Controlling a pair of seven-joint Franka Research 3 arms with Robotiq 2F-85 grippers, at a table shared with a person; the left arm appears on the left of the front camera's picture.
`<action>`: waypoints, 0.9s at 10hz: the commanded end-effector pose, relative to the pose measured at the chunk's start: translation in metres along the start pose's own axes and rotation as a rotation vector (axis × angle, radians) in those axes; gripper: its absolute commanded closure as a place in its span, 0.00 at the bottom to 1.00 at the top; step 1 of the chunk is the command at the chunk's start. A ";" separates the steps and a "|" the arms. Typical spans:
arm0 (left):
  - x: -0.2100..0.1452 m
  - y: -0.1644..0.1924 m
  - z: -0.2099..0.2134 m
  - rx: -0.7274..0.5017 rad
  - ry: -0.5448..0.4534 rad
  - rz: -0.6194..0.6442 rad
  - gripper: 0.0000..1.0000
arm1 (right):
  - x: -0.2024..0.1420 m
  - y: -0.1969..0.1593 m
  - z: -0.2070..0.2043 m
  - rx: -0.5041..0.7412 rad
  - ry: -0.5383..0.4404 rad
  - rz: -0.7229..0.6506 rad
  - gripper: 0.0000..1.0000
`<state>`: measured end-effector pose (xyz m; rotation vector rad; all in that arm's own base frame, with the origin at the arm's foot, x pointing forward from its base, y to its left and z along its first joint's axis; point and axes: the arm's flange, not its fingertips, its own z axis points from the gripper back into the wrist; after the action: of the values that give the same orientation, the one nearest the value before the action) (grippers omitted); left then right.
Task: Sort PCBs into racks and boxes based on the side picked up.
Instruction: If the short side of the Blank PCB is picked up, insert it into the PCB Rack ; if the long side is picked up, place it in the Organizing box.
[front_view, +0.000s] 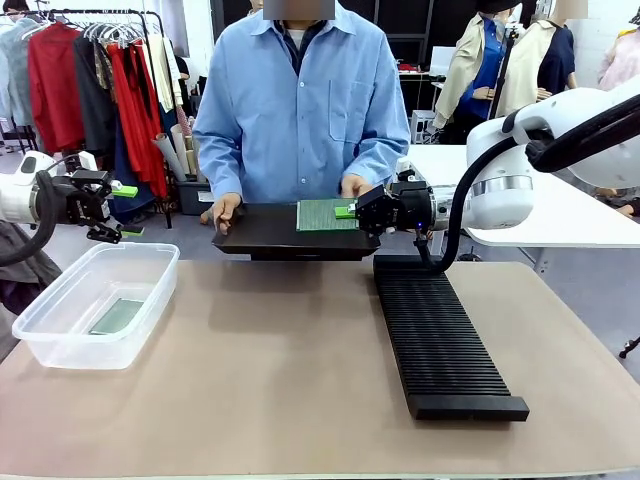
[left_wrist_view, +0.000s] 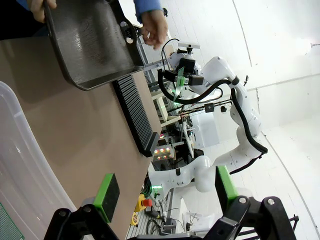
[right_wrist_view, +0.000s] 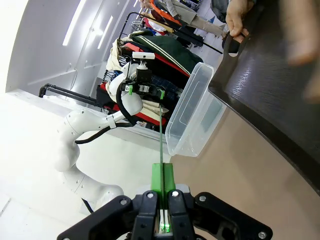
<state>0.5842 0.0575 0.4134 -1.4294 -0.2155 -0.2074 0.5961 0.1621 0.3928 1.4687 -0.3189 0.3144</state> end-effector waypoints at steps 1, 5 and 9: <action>0.000 -0.001 0.001 -0.005 -0.002 -0.003 0.00 | 0.000 0.001 -0.001 0.002 -0.001 0.003 1.00; 0.000 -0.001 0.001 -0.005 -0.002 -0.003 0.00 | 0.000 0.001 -0.001 0.002 -0.001 0.003 1.00; 0.000 -0.001 0.001 -0.005 -0.002 -0.003 0.00 | 0.000 0.001 -0.001 0.002 -0.001 0.003 1.00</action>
<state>0.5842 0.0575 0.4134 -1.4294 -0.2155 -0.2074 0.5961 0.1621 0.3927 1.4687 -0.3189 0.3144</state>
